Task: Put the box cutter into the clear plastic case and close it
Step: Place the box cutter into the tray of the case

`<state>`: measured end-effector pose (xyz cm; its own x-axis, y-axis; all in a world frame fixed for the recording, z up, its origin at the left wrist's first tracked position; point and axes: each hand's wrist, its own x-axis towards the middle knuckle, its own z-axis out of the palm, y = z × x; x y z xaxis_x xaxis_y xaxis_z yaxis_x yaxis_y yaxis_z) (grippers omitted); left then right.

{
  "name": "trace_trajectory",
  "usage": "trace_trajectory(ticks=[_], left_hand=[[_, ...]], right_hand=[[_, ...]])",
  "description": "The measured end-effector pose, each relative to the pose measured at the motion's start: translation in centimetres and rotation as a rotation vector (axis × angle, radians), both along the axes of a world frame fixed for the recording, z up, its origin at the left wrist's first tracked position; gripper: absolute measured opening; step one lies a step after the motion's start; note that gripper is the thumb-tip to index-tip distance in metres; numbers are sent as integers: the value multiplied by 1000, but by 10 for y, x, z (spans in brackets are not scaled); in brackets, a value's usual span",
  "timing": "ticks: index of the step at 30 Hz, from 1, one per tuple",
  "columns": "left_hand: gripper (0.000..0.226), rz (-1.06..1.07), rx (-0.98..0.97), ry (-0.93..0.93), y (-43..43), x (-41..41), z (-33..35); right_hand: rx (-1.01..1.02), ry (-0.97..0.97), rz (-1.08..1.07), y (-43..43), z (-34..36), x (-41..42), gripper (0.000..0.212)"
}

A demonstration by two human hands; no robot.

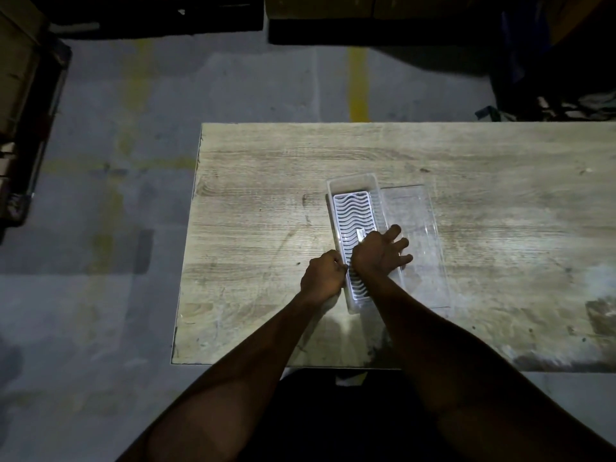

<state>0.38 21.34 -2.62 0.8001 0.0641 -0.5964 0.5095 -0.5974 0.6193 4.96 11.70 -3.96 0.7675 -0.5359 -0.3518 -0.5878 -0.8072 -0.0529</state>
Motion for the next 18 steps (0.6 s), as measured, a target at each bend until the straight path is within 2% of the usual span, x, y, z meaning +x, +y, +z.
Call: trace_trajectory(ticks=[6,10,15,18], left_hand=[[10,-11,12,-6,-1,-1,0],[10,-6,13,-2,-1,-2,0],[9,0,12,0,-3,-2,7],[10,26,7,7,-5,-3,2]], right_hand=[[-2,7,33,-4,-3,-2,25],[39,-54,25,-5,-3,-3,25],[319,-311,-138,-23,16,-2,21],[358,-441,-176,-59,25,-6,15]])
